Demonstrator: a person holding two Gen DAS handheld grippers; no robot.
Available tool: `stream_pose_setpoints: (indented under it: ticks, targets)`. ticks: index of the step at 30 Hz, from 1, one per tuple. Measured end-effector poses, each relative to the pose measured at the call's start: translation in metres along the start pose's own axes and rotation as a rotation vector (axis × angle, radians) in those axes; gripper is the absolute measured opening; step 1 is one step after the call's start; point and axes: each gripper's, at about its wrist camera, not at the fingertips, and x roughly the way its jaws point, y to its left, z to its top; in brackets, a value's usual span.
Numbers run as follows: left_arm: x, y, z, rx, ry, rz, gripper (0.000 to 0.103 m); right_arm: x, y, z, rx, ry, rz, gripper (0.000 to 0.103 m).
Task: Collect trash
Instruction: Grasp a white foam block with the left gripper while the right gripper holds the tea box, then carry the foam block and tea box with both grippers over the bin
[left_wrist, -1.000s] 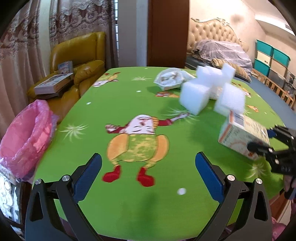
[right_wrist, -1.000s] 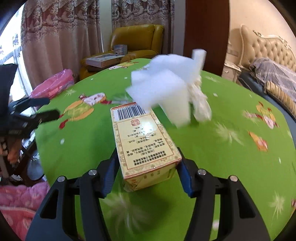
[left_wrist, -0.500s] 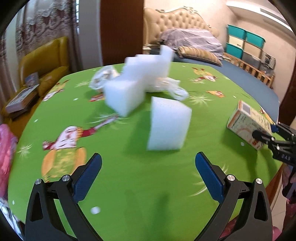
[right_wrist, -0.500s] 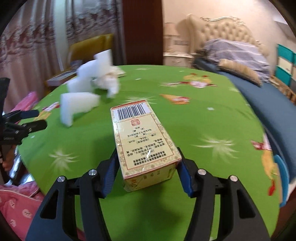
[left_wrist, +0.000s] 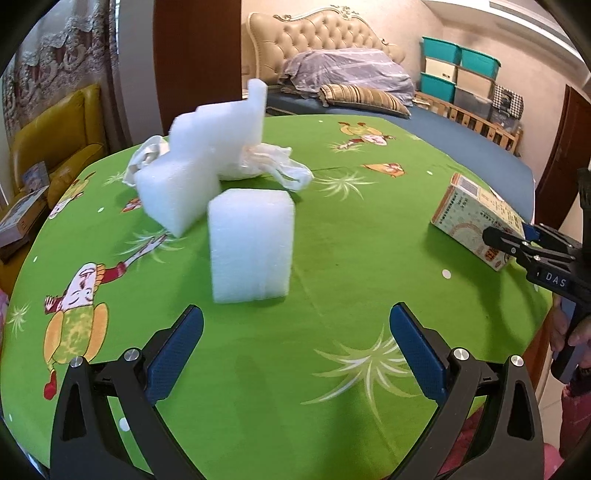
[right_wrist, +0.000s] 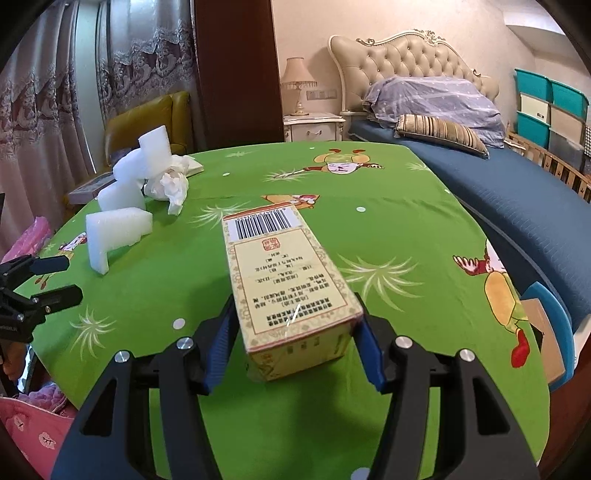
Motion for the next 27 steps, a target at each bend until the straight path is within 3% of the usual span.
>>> stream_pose_setpoints:
  ticks: [9,15,16,19,23,27]
  targets:
    - [0.014,0.006,0.030,-0.035,-0.019,0.083,0.095,-0.001,-0.001,0.000,0.004,-0.002,0.006,0.057]
    - [0.034,0.018,0.046,-0.018,0.015,0.128,0.094,-0.004,-0.002,-0.001,0.008,-0.004,0.008,0.057]
    - [0.036,0.018,0.048,-0.017,0.021,0.121,0.087,-0.004,-0.002,-0.001,0.009,-0.003,0.012,0.057]
    - [0.043,0.015,0.045,-0.016,0.052,0.082,0.048,-0.006,0.001,-0.003,-0.004,-0.009,0.019,0.057]
    - [0.028,0.009,0.032,-0.003,0.006,0.042,0.047,-0.010,0.011,-0.008,-0.041,-0.022,0.021,0.057]
    - [0.011,0.010,0.016,0.018,-0.026,0.061,0.047,-0.010,0.019,-0.011,-0.042,-0.023,0.046,0.057]
